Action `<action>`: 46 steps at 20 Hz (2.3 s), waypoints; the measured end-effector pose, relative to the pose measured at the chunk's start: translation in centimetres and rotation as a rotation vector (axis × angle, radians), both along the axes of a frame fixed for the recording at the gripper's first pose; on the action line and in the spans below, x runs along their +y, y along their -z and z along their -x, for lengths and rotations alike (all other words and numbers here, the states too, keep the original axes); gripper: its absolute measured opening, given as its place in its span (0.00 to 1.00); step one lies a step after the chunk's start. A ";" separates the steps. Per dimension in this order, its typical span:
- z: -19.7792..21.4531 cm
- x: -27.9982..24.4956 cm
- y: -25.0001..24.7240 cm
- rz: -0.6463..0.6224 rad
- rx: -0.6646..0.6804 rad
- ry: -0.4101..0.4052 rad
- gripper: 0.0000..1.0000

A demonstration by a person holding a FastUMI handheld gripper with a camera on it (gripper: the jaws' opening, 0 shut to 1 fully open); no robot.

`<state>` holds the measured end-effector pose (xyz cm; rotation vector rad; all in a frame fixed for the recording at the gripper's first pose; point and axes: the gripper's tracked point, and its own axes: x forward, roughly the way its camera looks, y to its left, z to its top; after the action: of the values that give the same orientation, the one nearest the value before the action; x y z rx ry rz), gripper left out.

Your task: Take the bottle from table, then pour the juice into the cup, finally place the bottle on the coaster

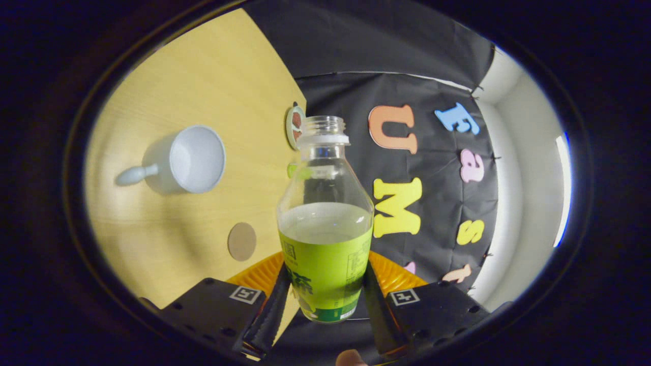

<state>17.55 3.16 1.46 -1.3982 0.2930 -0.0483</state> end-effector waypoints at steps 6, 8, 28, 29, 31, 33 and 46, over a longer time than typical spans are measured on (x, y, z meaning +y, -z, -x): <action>1.7 -0.2 -0.1 -0.462 -0.021 0.016 0.77; 1.7 -0.7 -1.2 -0.692 -0.043 0.022 0.77; -13.9 -3.6 9.4 -1.447 0.026 0.089 0.80; -14.2 -3.8 10.3 -1.444 0.029 0.103 0.80; -14.6 -4.4 11.9 -1.439 0.035 0.129 0.81; -15.2 -4.6 13.5 -1.442 0.058 0.161 0.81; -15.1 -5.0 14.5 -1.465 0.030 0.162 0.98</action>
<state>32.60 -1.81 -13.00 0.0789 0.3458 0.0531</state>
